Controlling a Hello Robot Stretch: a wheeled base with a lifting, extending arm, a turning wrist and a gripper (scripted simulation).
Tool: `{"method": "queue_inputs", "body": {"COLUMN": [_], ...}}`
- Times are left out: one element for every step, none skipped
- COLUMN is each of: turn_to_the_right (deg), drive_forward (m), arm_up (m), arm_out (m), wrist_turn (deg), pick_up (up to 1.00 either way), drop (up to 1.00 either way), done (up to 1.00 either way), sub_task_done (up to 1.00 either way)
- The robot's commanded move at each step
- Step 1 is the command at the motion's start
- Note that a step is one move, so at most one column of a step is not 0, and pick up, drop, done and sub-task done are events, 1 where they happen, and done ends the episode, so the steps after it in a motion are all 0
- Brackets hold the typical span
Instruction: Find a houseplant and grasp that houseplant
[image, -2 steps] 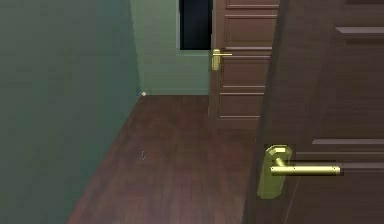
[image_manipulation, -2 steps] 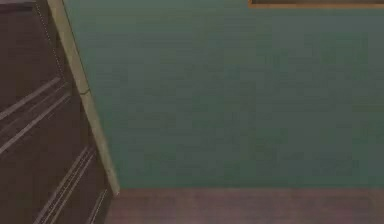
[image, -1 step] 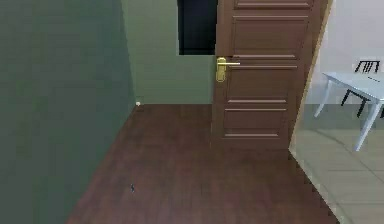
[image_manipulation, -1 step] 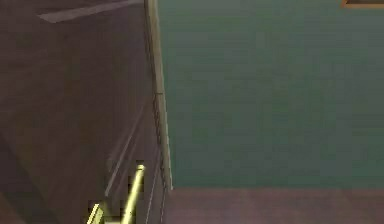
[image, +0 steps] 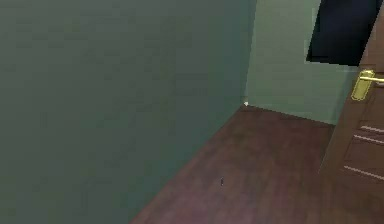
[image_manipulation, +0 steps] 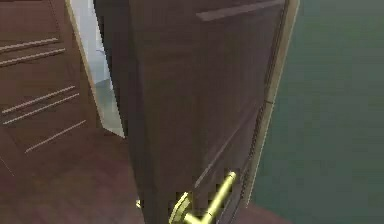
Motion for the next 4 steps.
{"method": "queue_inputs", "body": {"turn_to_the_right": [0.0, 45.0, 45.0, 9.0], "drive_forward": [0.50, 0.00, 0.00, 0.00], "arm_up": [0.00, 0.00, 0.00, 0.00], "arm_out": [0.00, 0.00, 0.00, 0.00], "wrist_turn": [0.0, 0.0, 0.0, 0.0], "pick_up": [0.00, 0.00, 0.00, 0.00], "drop": [0.00, 0.00, 0.00, 0.00], "done": [0.00, 0.00, 0.00, 0.00], "sub_task_done": [0.00, 0.00, 0.00, 0.00]}}
